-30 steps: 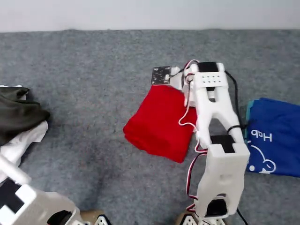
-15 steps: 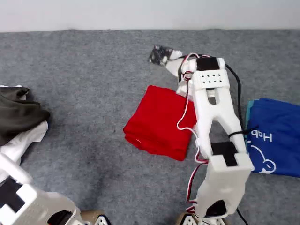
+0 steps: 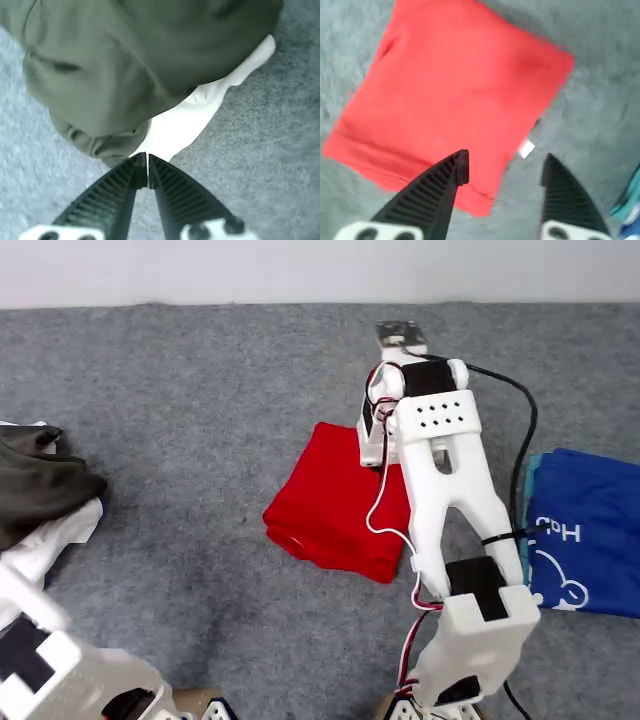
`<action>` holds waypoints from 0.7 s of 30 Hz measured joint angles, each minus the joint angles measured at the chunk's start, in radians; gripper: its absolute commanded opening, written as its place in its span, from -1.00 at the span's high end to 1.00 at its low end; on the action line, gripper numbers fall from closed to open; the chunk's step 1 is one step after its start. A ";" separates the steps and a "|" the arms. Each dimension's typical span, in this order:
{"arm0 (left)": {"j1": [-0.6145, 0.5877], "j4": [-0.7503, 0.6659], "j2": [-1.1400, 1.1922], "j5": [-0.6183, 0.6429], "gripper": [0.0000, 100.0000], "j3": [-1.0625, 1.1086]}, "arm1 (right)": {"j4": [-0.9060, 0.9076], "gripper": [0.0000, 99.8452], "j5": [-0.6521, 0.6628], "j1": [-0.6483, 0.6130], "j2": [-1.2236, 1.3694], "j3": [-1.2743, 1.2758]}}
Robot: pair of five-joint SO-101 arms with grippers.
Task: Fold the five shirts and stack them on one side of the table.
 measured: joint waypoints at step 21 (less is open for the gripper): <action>0.035 0.000 0.000 -0.031 0.97 0.000 | -0.206 0.64 -0.381 -0.003 0.442 -0.014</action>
